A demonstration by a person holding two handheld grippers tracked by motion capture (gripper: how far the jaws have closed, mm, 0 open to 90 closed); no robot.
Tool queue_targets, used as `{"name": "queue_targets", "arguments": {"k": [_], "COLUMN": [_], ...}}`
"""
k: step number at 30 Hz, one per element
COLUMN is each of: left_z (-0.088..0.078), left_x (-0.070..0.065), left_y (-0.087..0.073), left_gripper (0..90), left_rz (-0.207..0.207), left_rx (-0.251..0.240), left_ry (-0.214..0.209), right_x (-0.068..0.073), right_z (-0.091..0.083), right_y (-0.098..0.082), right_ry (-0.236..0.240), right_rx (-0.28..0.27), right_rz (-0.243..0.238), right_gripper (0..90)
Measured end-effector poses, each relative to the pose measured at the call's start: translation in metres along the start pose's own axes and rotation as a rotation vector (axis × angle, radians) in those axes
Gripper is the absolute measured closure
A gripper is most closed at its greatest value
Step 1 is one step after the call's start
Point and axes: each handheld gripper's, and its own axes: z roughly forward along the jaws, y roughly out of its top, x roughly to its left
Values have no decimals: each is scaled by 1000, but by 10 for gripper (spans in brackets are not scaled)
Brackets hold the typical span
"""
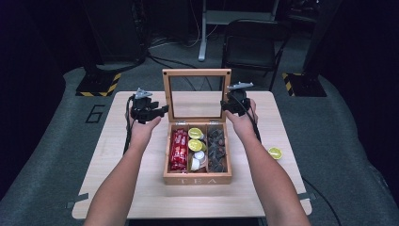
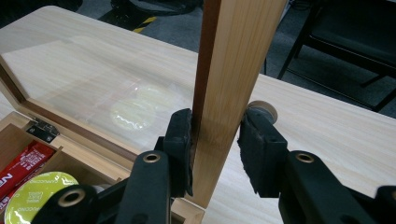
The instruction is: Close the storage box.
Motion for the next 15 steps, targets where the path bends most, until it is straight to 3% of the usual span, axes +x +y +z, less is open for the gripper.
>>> {"name": "queue_targets", "arguments": {"k": [15], "left_z": [17], "left_x": [-10], "left_y": [13], "left_gripper": [539], "left_rz": [23], "left_rx": [-5], "left_ry": [30], "right_x": [3], "right_z": [-6], "right_y": [-3], "right_ry": [-5], "right_rx": [-7], "right_rz": [-17], "right_gripper": [646]}}
